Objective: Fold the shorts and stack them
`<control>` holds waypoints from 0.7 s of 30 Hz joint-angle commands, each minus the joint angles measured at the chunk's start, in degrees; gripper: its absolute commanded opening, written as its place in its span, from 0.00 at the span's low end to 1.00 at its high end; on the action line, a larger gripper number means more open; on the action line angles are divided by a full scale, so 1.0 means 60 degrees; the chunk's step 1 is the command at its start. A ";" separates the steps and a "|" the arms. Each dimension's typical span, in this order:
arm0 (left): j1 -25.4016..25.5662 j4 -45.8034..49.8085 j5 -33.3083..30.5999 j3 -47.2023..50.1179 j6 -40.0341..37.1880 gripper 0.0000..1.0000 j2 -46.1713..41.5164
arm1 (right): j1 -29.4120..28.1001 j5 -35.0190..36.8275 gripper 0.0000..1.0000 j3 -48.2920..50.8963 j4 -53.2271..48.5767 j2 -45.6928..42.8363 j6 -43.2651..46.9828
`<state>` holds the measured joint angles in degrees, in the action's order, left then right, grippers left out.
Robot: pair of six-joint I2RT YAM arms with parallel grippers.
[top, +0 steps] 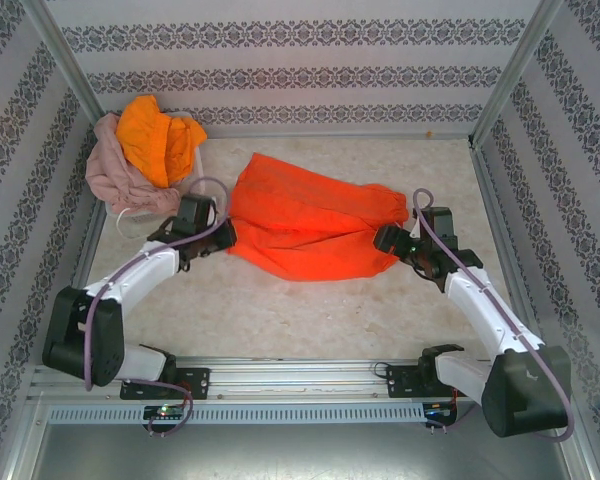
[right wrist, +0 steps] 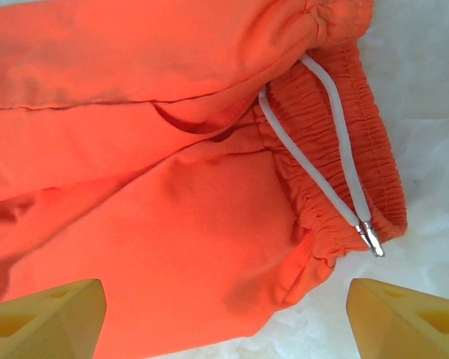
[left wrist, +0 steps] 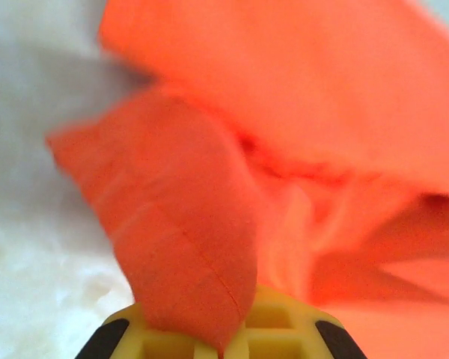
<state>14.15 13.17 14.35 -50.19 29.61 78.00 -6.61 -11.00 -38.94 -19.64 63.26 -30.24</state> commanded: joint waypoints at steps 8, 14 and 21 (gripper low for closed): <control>-0.0023 0.3169 0.0113 -0.5001 -0.1206 0.03 0.2294 | -0.0216 -0.0142 0.81 -0.0248 0.0384 0.0852 -0.0035; -0.0050 0.4966 0.0357 -0.9158 -0.1884 0.21 0.6121 | -0.0267 -0.0341 0.79 -0.0152 0.0456 0.0638 -0.0503; -0.0293 0.4953 0.1729 -1.1050 -0.1901 0.51 0.7398 | -0.0357 -0.0327 0.75 0.0220 0.0660 0.0327 -0.1519</control>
<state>13.34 40.40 21.08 -116.49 19.20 127.72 -8.16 -12.97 -38.89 -16.73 66.43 -35.20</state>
